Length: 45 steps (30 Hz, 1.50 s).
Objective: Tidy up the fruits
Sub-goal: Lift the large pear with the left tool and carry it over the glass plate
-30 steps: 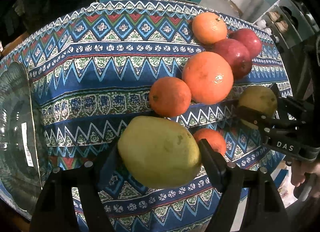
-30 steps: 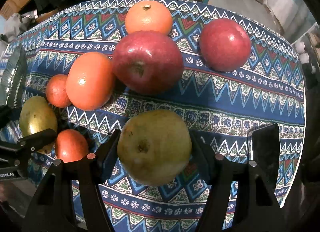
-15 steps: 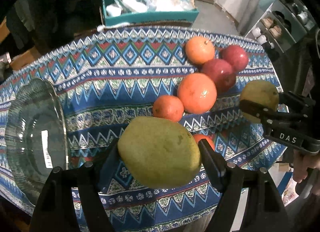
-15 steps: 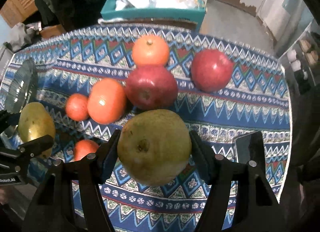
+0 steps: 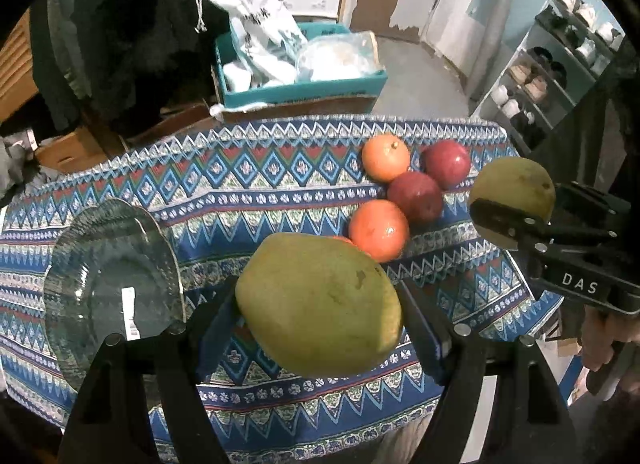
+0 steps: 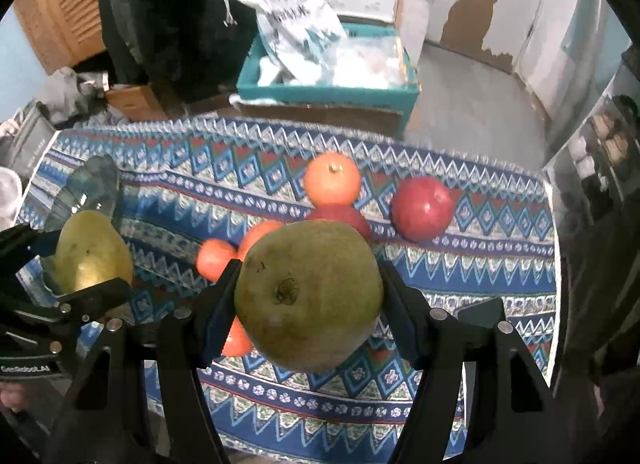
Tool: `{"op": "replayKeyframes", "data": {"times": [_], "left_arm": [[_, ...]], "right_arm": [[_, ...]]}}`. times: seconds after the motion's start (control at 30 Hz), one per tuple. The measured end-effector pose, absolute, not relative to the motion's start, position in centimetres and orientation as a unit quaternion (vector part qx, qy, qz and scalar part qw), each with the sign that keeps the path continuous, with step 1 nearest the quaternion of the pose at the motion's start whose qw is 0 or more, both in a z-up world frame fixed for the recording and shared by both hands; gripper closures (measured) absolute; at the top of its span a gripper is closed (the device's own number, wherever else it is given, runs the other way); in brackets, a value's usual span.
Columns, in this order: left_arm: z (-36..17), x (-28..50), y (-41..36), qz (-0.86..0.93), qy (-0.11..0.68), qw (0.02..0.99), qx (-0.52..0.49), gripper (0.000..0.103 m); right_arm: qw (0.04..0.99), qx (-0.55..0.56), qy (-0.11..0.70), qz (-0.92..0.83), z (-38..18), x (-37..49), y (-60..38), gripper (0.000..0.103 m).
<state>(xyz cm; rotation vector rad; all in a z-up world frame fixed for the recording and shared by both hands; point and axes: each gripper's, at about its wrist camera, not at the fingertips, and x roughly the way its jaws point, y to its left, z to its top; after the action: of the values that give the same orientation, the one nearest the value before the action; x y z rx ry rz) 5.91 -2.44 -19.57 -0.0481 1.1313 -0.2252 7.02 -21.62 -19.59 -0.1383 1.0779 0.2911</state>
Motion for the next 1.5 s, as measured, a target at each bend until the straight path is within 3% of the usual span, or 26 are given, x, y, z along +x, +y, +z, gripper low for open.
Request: {"op": "replayKeyframes", "data": {"times": [0.77, 1.5], "left_arm": [[-12.8, 3.8, 1.2, -0.096, 0.456, 0.884, -0.041, 0.024], [-15.1, 2.5, 11.2, -0.009, 0.461, 0.883, -0.087, 0.024]], "right_arm": [[0.882, -0.063, 0.423, 0.199, -11.2, 4.7, -16.5, 0.035], [0.858, -0.072, 0.435, 0.265, -12.1, 6.5, -6.8, 0.035]]}}
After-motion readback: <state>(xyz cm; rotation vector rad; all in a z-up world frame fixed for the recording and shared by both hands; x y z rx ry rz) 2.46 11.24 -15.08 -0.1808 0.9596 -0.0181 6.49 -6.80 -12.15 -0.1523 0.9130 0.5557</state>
